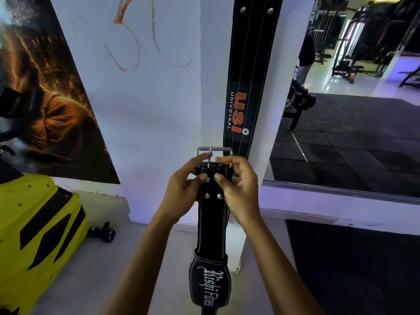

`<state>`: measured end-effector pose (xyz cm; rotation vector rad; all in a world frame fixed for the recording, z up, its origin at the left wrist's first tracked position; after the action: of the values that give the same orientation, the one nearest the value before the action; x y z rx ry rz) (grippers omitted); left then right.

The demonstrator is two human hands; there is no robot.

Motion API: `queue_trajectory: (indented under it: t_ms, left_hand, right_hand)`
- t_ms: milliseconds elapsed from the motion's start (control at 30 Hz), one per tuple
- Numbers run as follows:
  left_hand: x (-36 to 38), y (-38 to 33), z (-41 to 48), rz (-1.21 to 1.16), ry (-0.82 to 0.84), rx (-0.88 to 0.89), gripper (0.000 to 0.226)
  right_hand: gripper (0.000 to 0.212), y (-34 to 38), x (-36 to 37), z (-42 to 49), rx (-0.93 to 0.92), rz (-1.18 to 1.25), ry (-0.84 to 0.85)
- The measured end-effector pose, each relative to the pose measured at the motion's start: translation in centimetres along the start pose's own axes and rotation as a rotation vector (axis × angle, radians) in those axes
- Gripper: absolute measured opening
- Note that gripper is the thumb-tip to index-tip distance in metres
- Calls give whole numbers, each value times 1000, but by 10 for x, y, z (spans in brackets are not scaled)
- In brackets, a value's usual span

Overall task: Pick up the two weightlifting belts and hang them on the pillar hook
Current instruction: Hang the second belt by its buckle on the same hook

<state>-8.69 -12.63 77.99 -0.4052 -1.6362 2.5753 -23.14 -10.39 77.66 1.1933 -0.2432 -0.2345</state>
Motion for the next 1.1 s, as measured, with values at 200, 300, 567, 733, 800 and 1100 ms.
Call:
queue_trajectory:
  t_ms: [200, 300, 567, 733, 800, 1100]
  left_hand:
    - [5, 1, 3, -36, 54, -18, 35]
    - [2, 1, 6, -37, 7, -15, 31]
    - [-4, 1, 5, -182, -116, -53, 28]
    - [-10, 4, 13, -118, -138, -83, 19]
    - [-10, 12, 13, -111, -173, -111, 18]
    - [-17, -12, 31, 50, -207, 74, 17]
  right_hand:
    - [39, -6, -3, 1, 14, 3, 14]
    - [39, -4, -1, 3, 17, 15, 17]
    - [59, -5, 1, 13, 77, 33, 85]
    - [29, -10, -4, 21, 99, 10, 89]
    - [24, -14, -8, 21, 93, -7, 60]
    - [20, 5, -20, 26, -78, -78, -48]
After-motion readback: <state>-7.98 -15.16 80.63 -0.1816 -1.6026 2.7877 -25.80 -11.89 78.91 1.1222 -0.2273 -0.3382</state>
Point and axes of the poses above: each hand's wrist, its own z-axis towards the middle knuckle, its own x-axis out of the palm, y = z × x, the point moved 9 cm from there along z, towards the middle knuckle, and after that the axes turned 4 degrees about x, right-handed, at the moved point
